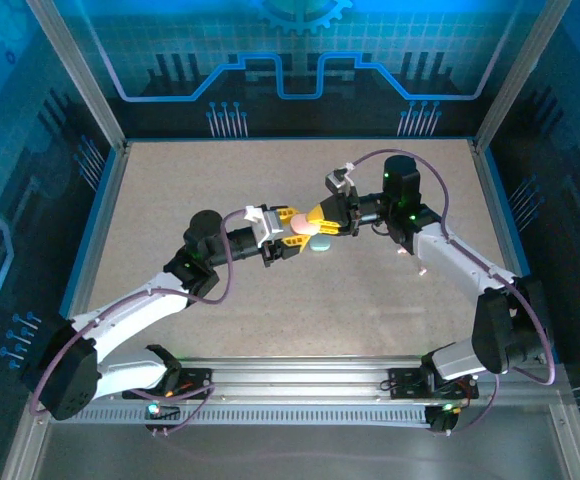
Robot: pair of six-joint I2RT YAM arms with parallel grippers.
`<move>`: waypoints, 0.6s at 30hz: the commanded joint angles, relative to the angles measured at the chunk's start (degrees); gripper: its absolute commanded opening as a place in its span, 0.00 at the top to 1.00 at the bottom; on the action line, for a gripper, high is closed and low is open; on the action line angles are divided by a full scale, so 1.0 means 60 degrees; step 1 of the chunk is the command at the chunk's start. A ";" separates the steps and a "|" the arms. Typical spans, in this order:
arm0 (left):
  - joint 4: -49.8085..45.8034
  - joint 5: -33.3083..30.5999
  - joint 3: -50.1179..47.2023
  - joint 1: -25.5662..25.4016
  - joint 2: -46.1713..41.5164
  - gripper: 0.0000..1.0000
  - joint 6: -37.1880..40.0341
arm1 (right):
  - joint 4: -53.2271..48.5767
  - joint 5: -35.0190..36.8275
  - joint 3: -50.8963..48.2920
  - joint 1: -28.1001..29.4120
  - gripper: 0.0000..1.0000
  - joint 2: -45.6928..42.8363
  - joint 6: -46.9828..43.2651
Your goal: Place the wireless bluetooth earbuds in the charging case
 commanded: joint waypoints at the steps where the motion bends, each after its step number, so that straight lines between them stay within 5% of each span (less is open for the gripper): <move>1: -0.0031 0.0138 -0.0141 -0.0094 0.0051 0.60 0.0191 | 0.0558 0.0238 0.0009 0.0234 0.80 -0.0145 0.0330; 4: -0.0259 -0.0035 -0.0051 -0.0096 0.0047 0.69 -0.0010 | -0.0039 0.0403 0.0110 0.0232 0.75 -0.0269 -0.0169; 8: -0.0752 -0.0100 0.0186 -0.0096 0.0062 0.73 -0.0609 | -0.5560 0.1543 0.1438 0.0048 0.55 -0.0618 -0.4544; 11: -0.0878 -0.0038 0.0193 -0.0099 0.0127 0.74 -0.1068 | -0.7730 0.2644 0.2248 -0.0352 0.42 -0.0841 -0.6681; 18: -0.0790 0.0195 0.0197 -0.0060 0.0387 0.74 -0.1929 | -0.7809 0.6365 0.1830 -0.0241 0.37 -0.2184 -1.1150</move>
